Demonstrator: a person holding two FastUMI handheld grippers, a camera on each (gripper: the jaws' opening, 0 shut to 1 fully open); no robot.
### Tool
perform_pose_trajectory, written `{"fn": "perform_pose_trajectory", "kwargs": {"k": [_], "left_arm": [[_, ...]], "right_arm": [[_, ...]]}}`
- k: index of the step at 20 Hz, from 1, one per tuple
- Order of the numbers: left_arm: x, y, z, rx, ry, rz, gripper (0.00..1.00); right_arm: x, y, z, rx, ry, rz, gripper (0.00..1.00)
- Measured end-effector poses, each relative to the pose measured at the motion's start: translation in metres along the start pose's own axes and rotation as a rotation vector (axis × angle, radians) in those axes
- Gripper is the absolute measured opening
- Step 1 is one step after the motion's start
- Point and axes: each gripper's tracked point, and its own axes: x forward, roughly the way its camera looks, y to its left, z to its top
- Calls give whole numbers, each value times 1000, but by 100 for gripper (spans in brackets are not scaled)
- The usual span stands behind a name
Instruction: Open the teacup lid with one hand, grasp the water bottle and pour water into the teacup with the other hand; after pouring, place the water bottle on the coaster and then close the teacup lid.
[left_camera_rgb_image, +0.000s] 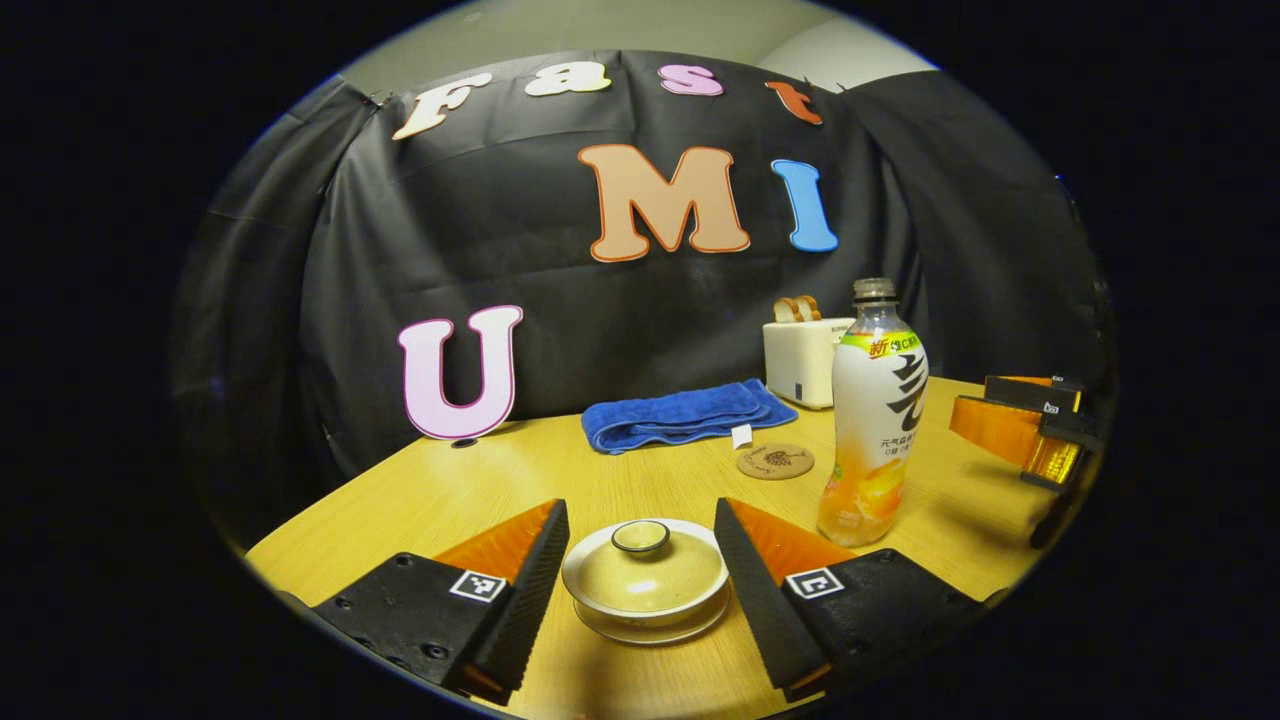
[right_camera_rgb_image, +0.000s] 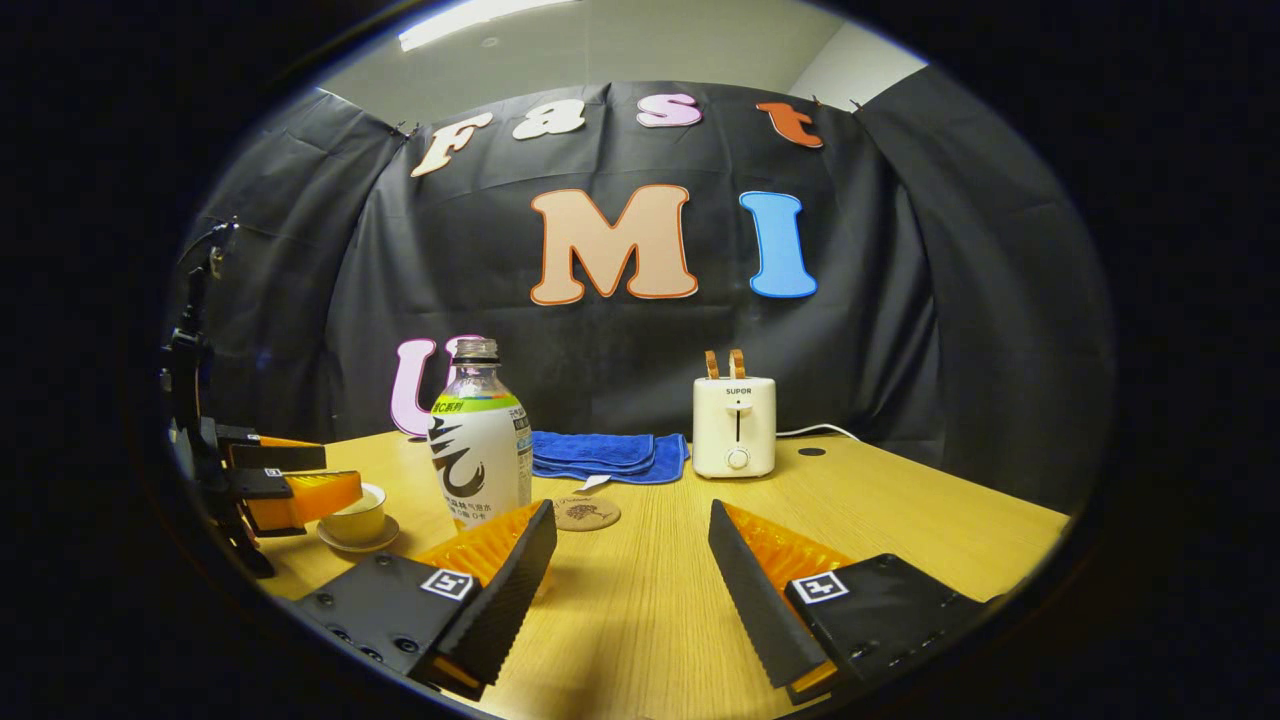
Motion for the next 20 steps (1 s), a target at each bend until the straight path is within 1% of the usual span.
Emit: {"fn": "perform_pose_trajectory", "kwargs": {"k": [1,2,4,5,6,8,9,10,11,12,16,18,19,20], "left_arm": [[0,-1,-1,5,10,-3,83],[2,-2,-4,9,27,-5,81],[2,-3,-5,17,38,-8,79],[3,-3,-6,17,41,-9,76],[2,-5,-6,18,42,-16,73],[3,-9,-6,18,49,-30,63],[4,-11,-7,22,55,-36,53],[5,-11,-6,22,53,-35,55],[3,-10,-6,21,53,-36,54],[4,-10,-6,20,51,-36,54],[3,-8,-6,18,49,-24,52],[2,-3,-4,12,40,-14,46],[2,-4,-4,12,38,-12,41],[2,-4,-4,12,38,-10,41]], "right_arm": [[0,0,-1,0,1,0,100],[0,0,-1,0,0,0,98],[0,0,0,0,0,0,98],[0,0,0,0,0,0,94],[0,0,-1,0,0,-1,98],[0,0,-1,0,0,-1,98],[0,0,0,1,0,-1,98],[0,0,0,0,0,0,98],[0,0,0,0,0,0,94],[0,0,0,0,0,0,98],[0,0,0,0,0,-1,98],[0,0,0,-1,-1,-1,100],[0,0,0,-1,0,-1,98],[0,0,0,-1,0,-1,98]]}}
